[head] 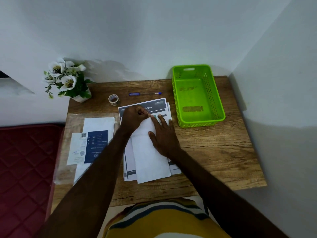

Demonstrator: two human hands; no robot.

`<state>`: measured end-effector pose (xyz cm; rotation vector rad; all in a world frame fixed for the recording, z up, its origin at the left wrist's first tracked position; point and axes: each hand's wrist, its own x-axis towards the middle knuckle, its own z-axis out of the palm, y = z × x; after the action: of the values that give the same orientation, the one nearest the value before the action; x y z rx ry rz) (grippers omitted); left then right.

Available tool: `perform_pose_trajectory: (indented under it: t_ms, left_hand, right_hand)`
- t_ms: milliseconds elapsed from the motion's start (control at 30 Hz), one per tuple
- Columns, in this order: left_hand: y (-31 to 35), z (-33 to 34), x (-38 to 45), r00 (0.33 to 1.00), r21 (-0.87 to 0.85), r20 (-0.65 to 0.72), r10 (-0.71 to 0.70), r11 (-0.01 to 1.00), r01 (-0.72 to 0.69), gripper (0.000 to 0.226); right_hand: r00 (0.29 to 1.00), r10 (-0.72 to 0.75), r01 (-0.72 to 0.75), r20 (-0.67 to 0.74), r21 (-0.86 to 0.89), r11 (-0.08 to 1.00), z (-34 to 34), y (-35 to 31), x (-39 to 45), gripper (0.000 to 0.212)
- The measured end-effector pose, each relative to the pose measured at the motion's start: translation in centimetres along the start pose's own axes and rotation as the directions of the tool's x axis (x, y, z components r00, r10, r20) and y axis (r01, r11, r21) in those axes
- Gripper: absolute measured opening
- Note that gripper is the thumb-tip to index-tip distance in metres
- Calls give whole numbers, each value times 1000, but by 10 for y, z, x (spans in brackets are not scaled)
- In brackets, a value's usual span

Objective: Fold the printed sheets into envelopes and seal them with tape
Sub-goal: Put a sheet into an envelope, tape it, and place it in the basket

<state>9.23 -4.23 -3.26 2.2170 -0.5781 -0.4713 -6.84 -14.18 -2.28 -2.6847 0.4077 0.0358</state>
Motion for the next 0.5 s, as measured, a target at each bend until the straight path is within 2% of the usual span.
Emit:
perform_pose_trajectory:
  t_ms: [100, 167, 400, 500]
  left_hand:
    - [2, 0, -3, 1000, -9, -7, 4, 1000, -4, 9]
    - [3, -1, -4, 1000, -16, -3, 6, 1000, -6, 10]
    - [5, -2, -8, 1000, 0, -18, 6, 1000, -6, 13]
    - [9, -2, -8, 1000, 27, 5, 13, 1000, -13, 12]
  right_hand:
    - [1000, 17, -17, 3, 122, 992, -7, 4, 6, 61]
    - [999, 13, -8, -35, 129, 992, -11, 8, 6, 60]
    - [999, -14, 9, -30, -175, 984, -1, 11, -6, 73]
    - [1000, -14, 13, -1, -219, 976, 5, 9, -9, 81]
